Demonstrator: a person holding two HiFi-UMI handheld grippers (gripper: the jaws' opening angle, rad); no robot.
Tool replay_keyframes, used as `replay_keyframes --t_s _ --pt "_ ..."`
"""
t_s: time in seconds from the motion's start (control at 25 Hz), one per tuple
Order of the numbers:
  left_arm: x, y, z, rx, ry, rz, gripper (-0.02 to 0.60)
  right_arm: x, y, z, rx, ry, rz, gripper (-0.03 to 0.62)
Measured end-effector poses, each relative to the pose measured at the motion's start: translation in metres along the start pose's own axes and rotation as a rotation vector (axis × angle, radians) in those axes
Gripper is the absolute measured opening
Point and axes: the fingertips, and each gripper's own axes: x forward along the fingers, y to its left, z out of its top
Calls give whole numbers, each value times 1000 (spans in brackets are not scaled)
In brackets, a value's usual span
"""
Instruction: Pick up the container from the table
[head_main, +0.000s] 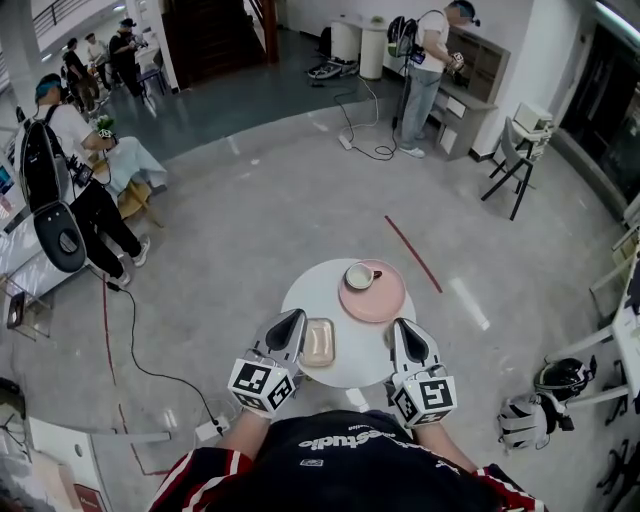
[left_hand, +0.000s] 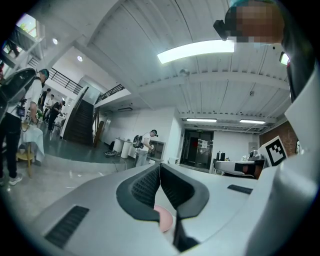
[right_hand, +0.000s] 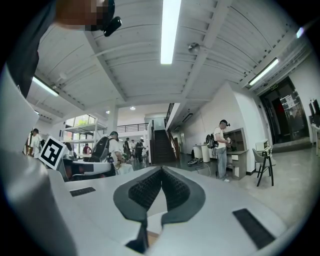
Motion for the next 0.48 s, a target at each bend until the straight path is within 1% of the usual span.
replay_keyframes --t_s 0.2,0.32,0.48 --pt "-1 4 -6 8 -11 -12 25 3 0 -11 9 11 -6 17" --pt "-3 7 -6 41 -7 7 25 4 4 -14 13 16 -3 16" --pt "-6 14 -6 59 -6 21 25 6 11 -16 8 25 1 16"
